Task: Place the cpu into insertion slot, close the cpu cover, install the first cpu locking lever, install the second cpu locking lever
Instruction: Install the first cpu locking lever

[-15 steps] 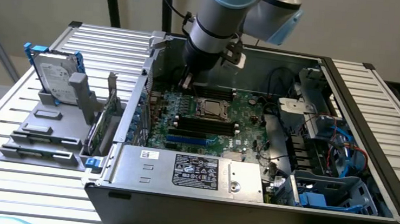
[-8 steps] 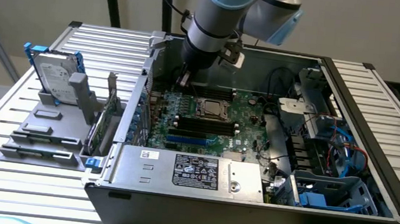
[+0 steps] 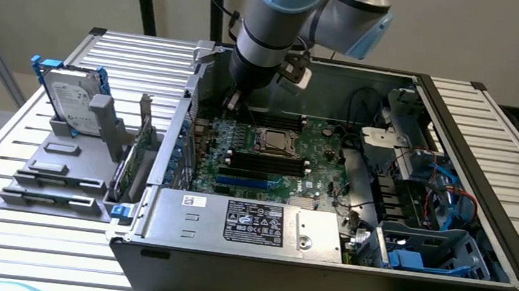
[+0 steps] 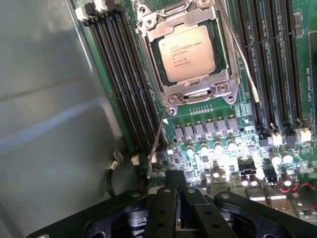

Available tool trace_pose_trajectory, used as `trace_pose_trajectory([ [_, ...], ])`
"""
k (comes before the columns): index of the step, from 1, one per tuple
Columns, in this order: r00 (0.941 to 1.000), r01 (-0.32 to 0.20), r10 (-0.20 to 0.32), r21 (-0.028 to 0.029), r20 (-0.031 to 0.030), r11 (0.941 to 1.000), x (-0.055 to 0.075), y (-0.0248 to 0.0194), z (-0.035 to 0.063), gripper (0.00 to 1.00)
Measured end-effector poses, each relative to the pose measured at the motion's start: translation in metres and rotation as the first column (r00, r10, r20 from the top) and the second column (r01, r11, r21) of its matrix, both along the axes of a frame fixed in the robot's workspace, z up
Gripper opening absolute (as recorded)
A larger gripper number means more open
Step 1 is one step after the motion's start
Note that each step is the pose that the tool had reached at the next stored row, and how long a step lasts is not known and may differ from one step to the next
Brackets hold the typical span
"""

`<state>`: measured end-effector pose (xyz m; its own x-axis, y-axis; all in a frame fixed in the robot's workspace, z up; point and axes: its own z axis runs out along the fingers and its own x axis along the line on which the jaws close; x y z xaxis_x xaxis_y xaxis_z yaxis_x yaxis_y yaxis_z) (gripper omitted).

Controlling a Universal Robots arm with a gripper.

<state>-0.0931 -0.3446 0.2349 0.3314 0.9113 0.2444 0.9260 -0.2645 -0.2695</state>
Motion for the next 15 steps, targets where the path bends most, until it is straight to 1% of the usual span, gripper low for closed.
trace_pose_trajectory([
  [5, 0.9982, 0.060, -0.060, 0.0091, -0.0003, 0.9982, -0.0001, 0.0000, 0.0002, 0.11],
  [7, 0.9968, 0.080, -0.080, 0.0137, -0.0006, 0.9967, -0.0002, 0.0000, 0.0012, 0.11],
  [9, 0.9951, 0.099, -0.099, 0.0182, -0.0009, 0.9949, -0.0004, 0.0000, 0.0031, 0.11],
  [15, 0.9878, 0.156, -0.156, 0.0285, -0.0022, 0.9874, -0.0006, 0.0000, 0.0097, 0.11],
])
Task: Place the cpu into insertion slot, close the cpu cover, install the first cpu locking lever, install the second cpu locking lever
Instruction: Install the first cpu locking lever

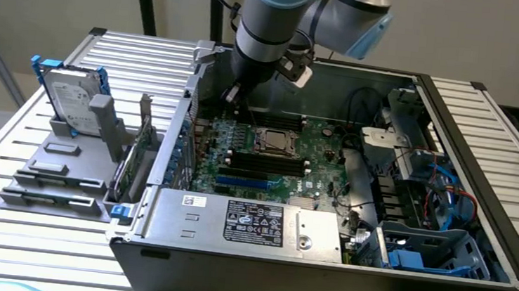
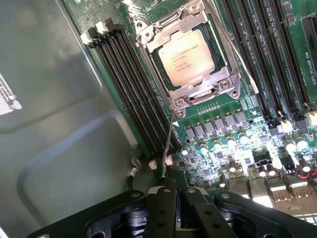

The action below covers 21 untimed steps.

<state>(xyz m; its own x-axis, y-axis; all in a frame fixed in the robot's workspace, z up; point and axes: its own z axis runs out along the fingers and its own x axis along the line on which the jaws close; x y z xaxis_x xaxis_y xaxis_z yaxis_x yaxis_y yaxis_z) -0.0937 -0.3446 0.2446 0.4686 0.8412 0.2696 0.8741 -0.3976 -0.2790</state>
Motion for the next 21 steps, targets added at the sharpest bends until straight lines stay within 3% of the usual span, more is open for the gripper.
trace_pose_trajectory([
  [8, 0.9989, 0.047, -0.047, 0.0073, 0.0030, 0.9989, 0.002, 0.0000, 0.0013, 0.11],
  [16, 0.9983, 0.058, -0.058, 0.0339, 0.0016, 0.9977, 0.016, 0.0000, 0.0013, 0.11],
  [21, 0.9978, 0.066, -0.066, 0.0382, 0.0013, 0.9971, 0.024, -0.0007, 0.0012, 0.11],
])
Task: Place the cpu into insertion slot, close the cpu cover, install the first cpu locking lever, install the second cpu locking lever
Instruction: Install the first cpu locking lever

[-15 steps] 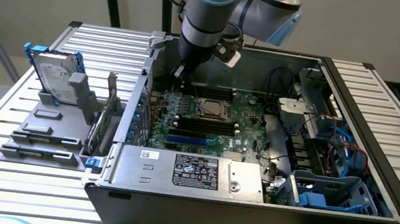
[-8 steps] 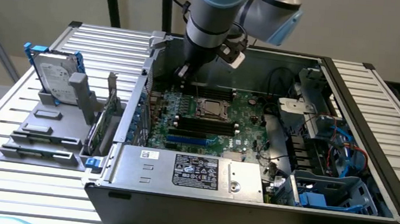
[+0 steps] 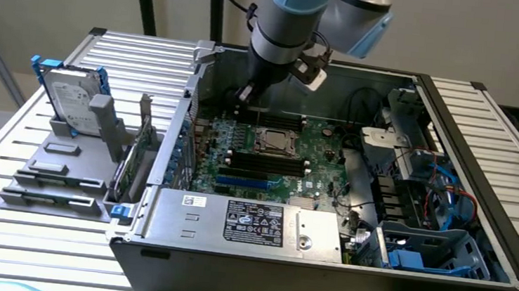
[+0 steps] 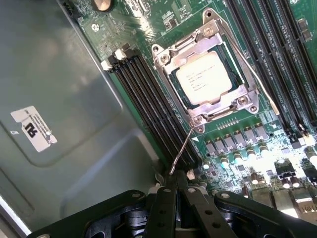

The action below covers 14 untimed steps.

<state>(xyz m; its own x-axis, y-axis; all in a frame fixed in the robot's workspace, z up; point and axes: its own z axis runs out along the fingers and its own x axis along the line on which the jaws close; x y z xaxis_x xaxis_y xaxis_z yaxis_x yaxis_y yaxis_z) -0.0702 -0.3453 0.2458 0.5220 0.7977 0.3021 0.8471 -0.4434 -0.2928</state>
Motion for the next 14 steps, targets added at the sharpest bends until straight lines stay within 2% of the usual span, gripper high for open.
trace_pose_trajectory([
  [6, 1.0000, 0.005, -0.005, -0.0001, -0.0001, 1.0000, 0.0102, -0.0015, -0.0003, 0.11],
  [11, 1.0000, 0.009, -0.009, 0.0001, 0.0000, 1.0000, 0.0112, -0.0017, -0.0026, 0.11],
  [14, 0.9997, 0.026, -0.026, -0.0023, 0.0004, 0.9997, 0.0113, -0.0017, -0.0066, 0.11],
])
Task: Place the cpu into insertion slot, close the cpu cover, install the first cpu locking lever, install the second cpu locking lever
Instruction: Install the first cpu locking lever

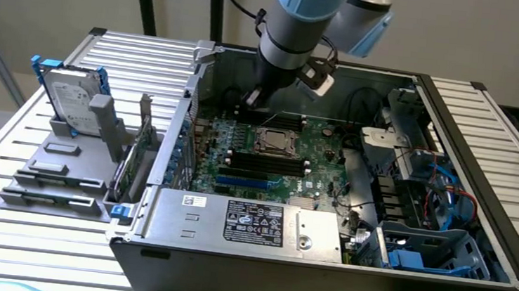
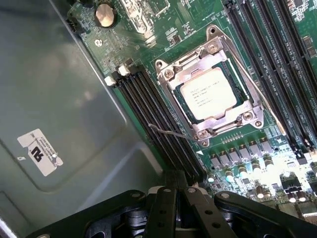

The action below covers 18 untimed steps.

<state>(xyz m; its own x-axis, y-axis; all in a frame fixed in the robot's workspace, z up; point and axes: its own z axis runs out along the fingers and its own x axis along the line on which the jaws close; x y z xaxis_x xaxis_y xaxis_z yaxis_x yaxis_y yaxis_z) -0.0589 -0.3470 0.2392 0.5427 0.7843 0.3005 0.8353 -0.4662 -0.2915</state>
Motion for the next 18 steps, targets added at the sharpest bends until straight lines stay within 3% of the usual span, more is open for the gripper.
trace_pose_trajectory([
  [3, 0.9992, 0.041, -0.041, -0.0003, 0.0013, 0.9992, 0.000, 0.0000, -0.0032, 0.11],
  [6, 0.9988, 0.048, -0.048, -0.0018, 0.0014, 0.9988, 0.000, -0.0004, -0.0076, 0.11],
  [9, 0.9988, 0.048, -0.048, -0.0081, 0.0016, 0.9988, 0.000, -0.0005, -0.0115, 0.11],
  [11, 0.9988, 0.048, -0.048, -0.0157, 0.0021, 0.9987, 0.000, -0.0005, -0.0137, 0.11],
  [16, 0.9988, 0.048, -0.048, -0.0488, 0.0040, 0.9976, 0.000, -0.0002, -0.0183, 0.11],
  [18, 0.9988, 0.048, -0.048, -0.0523, 0.0050, 0.9975, 0.000, 0.0001, -0.0198, 0.11],
])
